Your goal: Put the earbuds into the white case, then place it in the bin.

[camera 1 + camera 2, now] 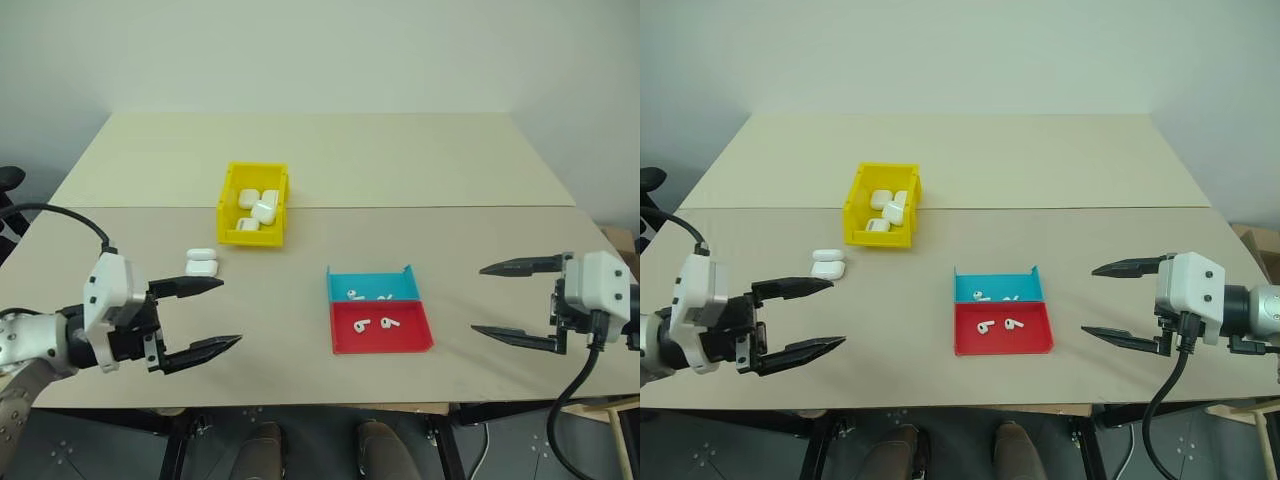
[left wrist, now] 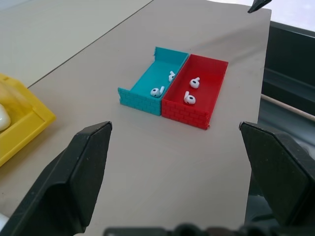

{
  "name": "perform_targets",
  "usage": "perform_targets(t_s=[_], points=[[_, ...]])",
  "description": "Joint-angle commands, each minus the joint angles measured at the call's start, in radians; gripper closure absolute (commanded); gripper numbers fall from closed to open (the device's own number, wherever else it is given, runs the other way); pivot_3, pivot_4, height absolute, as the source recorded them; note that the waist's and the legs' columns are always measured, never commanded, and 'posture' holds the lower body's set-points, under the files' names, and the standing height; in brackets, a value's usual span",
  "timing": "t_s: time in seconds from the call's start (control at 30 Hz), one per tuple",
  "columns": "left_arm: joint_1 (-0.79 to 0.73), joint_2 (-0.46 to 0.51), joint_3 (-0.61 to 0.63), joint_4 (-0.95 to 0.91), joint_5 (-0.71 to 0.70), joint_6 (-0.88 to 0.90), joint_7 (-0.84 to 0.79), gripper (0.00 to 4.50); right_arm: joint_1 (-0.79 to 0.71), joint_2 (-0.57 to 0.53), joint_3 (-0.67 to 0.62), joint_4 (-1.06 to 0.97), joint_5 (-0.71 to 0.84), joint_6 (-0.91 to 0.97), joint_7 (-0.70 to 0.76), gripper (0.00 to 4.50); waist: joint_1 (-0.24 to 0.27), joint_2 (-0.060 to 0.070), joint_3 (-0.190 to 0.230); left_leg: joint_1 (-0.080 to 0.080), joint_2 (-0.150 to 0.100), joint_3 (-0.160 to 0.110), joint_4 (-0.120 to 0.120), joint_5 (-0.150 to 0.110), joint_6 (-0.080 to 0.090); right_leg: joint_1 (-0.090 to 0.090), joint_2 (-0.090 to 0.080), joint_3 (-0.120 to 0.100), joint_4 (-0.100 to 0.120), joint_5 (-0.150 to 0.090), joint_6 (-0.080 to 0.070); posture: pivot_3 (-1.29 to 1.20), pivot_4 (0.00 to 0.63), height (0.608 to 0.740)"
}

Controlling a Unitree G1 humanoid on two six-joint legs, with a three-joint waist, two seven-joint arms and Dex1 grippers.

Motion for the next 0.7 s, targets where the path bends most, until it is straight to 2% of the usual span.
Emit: perform_targets(t_s=[0.03, 0.1, 0.2, 0.27, 0.37, 0.47, 0.5, 0.53, 0.6, 0.63, 0.7], points=[[-0.010, 0.020, 0.026, -0.050, -0.027, 0.011, 0.007, 0.00, -0.012, -0.008, -0.024, -0.016, 0.004, -0.019, -0.006, 0.02, 0.000, 0.000, 0.000, 0.000, 0.000, 0.000, 0.000, 0.000, 0.000, 0.000, 0.000, 0.000, 0.000, 0.000, 0.000, 0.00, 0.150, 0.740], [-0.022, 0.011, 0.012, -0.079, -0.004, 0.018, 0.068, 0.00, -0.028, -0.014, -0.019, -0.002, 0.002, -0.016, -0.007, 0.02, 0.000, 0.000, 0.000, 0.000, 0.000, 0.000, 0.000, 0.000, 0.000, 0.000, 0.000, 0.000, 0.000, 0.000, 0.000, 0.00, 0.150, 0.740], [-0.028, 0.020, -0.027, -0.147, 0.111, 0.046, 0.212, 0.00, -0.055, -0.023, -0.007, 0.018, -0.003, -0.013, -0.005, 0.02, 0.000, 0.000, 0.000, 0.000, 0.000, 0.000, 0.000, 0.000, 0.000, 0.000, 0.000, 0.000, 0.000, 0.000, 0.000, 0.00, 0.150, 0.740], [-0.031, 0.043, -0.037, -0.205, 0.149, 0.125, 0.314, 0.00, -0.072, -0.028, -0.001, 0.022, -0.001, -0.004, -0.002, 0.02, 0.000, 0.000, 0.000, 0.000, 0.000, 0.000, 0.000, 0.000, 0.000, 0.000, 0.000, 0.000, 0.000, 0.000, 0.000, 0.00, 0.150, 0.740], [-0.054, 0.069, -0.043, -0.278, 0.109, 0.282, 0.441, 0.00, -0.066, -0.033, -0.009, 0.005, 0.015, 0.023, 0.001, 0.02, 0.000, 0.000, 0.000, 0.000, 0.000, 0.000, 0.000, 0.000, 0.000, 0.000, 0.000, 0.000, 0.000, 0.000, 0.000, 0.00, 0.150, 0.740], [-0.159, 0.060, -0.080, -0.336, 0.012, 0.464, 0.622, 0.00, -0.019, -0.030, -0.027, -0.020, 0.015, 0.039, 0.003, 0.02, 0.006, 0.000, 0.000, 0.000, 0.000, -0.001, 0.000, 0.000, 0.000, 0.001, 0.000, 0.000, 0.000, 0.000, 0.000, 0.00, 0.150, 0.740], [-0.221, 0.051, -0.095, -0.330, -0.032, 0.560, 0.695, 0.00, -0.009, -0.028, -0.027, -0.026, 0.008, 0.039, -0.003, 0.02, 0.006, 0.000, 0.000, 0.000, -0.001, -0.002, 0.000, 0.000, 0.000, 0.001, 0.000, 0.000, 0.000, 0.000, 0.001, 0.00, 0.150, 0.740], [-0.374, 0.040, -0.155, -0.288, -0.038, 0.770, 0.732, 0.00, -0.002, -0.027, -0.025, -0.032, 0.005, 0.049, -0.014, 0.02, 0.012, 0.000, 0.000, 0.000, -0.001, -0.001, 0.000, 0.000, 0.000, 0.001, 0.000, 0.000, 0.000, 0.000, 0.001, 0.00, 0.150, 0.740], [-0.585, 0.004, -0.222, -0.176, -0.106, 1.012, 0.845, 0.00, 0.005, -0.024, -0.017, -0.045, 0.000, 0.065, -0.034, 0.02, 0.014, -0.001, 0.000, 0.001, -0.001, -0.004, 0.003, 0.000, 0.000, 0.003, 0.000, -0.001, 0.002, 0.000, 0.002, 0.00, 0.150, 0.740], [-0.659, -0.021, -0.243, -0.095, -0.157, 1.050, 0.927, 0.00, 0.004, -0.022, -0.012, -0.049, -0.001, 0.071, -0.044, 0.02, 0.014, -0.001, 0.000, 0.001, -0.001, -0.004, 0.003, 0.000, 0.000, 0.004, 0.001, -0.001, 0.001, 0.000, 0.004, 0.00, 0.150, 0.740], [-0.762, -0.134, -0.250, 0.044, -0.230, 1.050, 1.172, 0.00, 0.007, -0.017, -0.002, -0.058, -0.010, 0.080, -0.065, 0.02, 0.011, -0.001, 0.000, 0.008, -0.002, -0.006, 0.003, 0.000, 0.000, 0.011, 0.001, -0.001, 0.000, -0.002, 0.008, 0.00, 0.150, 0.740]])
